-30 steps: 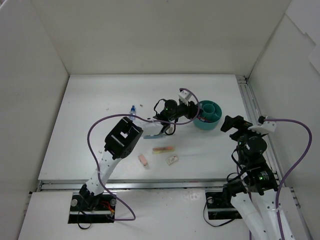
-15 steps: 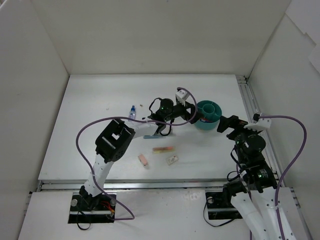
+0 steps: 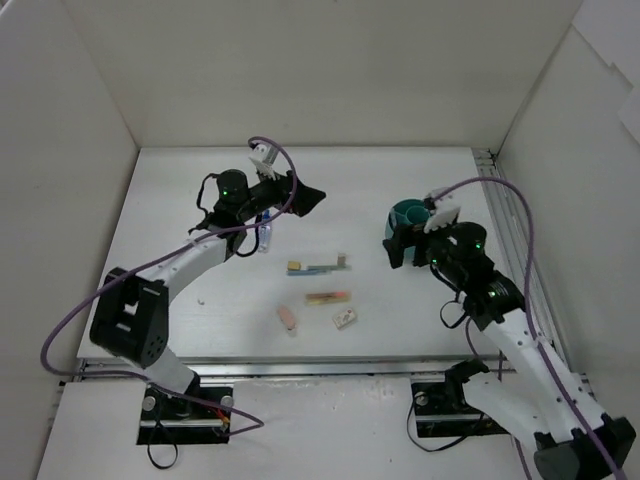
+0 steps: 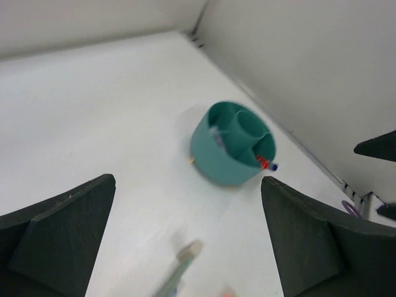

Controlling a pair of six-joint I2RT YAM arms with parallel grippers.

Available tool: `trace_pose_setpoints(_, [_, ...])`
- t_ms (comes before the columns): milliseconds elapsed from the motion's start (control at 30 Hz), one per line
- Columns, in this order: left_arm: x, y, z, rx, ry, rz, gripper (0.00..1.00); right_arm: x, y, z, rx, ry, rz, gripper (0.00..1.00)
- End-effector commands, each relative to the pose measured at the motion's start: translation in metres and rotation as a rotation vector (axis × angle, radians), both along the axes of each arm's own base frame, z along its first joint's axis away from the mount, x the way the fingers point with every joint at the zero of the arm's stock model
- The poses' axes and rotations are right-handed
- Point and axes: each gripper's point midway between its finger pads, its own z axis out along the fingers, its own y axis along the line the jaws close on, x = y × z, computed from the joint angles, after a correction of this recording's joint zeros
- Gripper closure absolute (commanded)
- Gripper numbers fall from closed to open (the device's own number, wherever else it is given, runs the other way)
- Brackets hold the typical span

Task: Sort the stationery into containers
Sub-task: Pick up the pen from the center of the board.

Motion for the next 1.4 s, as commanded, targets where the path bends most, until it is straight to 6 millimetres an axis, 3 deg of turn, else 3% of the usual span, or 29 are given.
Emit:
trace_pose_setpoints(0, [-0.021, 0.039, -0.016, 0.166, 0.138, 0.168, 0.0, 0.009, 0.065, -0.001, -0.158, -0.036, 0.33, 0.02])
trace_pose_setpoints(33, [-0.029, 0.051, -0.01, 0.207, 0.126, 0.225, 0.0, 0.012, 0.076, -0.008, -0.193, -0.027, 0.378, 0.02])
trace_pose_setpoints(67, [-0.03, 0.072, -0.028, 0.277, 0.189, 0.332, 0.0, 0.002, 0.099, -0.016, -0.239, 0.01, 0.476, 0.02])
trace_pose_setpoints(100, [-0.04, 0.082, -0.043, 0.315, 0.215, 0.363, 0.0, 0.006, 0.111, -0.047, -0.331, 0.063, 0.556, 0.02])
trace_pose_setpoints(133, [-0.049, 0.093, -0.032, 0.305, 0.194, 0.402, 0.0, 0.006, 0.122, -0.057, -0.369, 0.084, 0.6, 0.02])
trace_pose_setpoints(167, [-0.054, 0.103, -0.036, 0.318, 0.204, 0.45, 0.0, 0.003, 0.141, -0.059, -0.402, 0.085, 0.66, 0.02])
trace_pose_setpoints(200, [-0.063, 0.11, -0.048, 0.329, 0.219, 0.47, 0.0, 0.009, 0.148, -0.086, -0.462, 0.135, 0.691, 0.02])
trace_pose_setpoints(233, [-0.072, 0.126, -0.046, 0.335, 0.234, 0.532, 0.0, 0.015, 0.16, -0.083, -0.473, 0.121, 0.706, 0.02])
trace_pose_setpoints(300, [-0.083, 0.142, -0.057, 0.353, 0.261, 0.586, 0.0, 0.015, 0.177, -0.106, -0.52, 0.151, 0.758, 0.02])
trace_pose_setpoints(333, [-0.088, 0.155, -0.053, 0.349, 0.256, 0.642, 0.0, 0.02, 0.182, -0.104, -0.528, 0.142, 0.758, 0.02])
trace_pose_setpoints(367, [-0.093, 0.159, -0.064, 0.359, 0.278, 0.655, 0.0, 0.019, 0.19, -0.116, -0.552, 0.158, 0.762, 0.02])
trace_pose_setpoints(500, [-0.108, 0.168, -0.067, 0.354, 0.276, 0.659, 0.0, 0.027, 0.198, -0.132, -0.586, 0.193, 0.71, 0.02])
trace_pose_setpoints(567, [-0.114, 0.171, -0.074, 0.366, 0.296, 0.662, 0.0, 0.019, 0.198, -0.143, -0.6, 0.211, 0.721, 0.02])
trace_pose_setpoints(633, [-0.119, 0.174, -0.078, 0.374, 0.307, 0.669, 0.0, 0.002, 0.194, -0.155, -0.613, 0.229, 0.753, 0.02])
trace_pose_setpoints(800, [-0.126, 0.178, -0.088, 0.384, 0.329, 0.673, 0.0, -0.041, 0.198, -0.136, -0.507, 0.181, 0.897, 0.02])
trace_pose_setpoints(867, [-0.127, 0.178, -0.09, 0.382, 0.331, 0.667, 0.0, -0.063, 0.201, -0.138, -0.445, 0.205, 0.985, 0.02])
trace_pose_setpoints(967, [-0.128, 0.177, -0.09, 0.375, 0.33, 0.662, 0.0, -0.078, 0.204, -0.148, -0.401, 0.264, 1.038, 0.02])
trace_pose_setpoints(1367, [-0.133, 0.181, -0.091, 0.396, 0.32, 0.66, 0.0, -0.067, 0.213, -0.184, -0.461, 0.344, 1.047, 0.06])
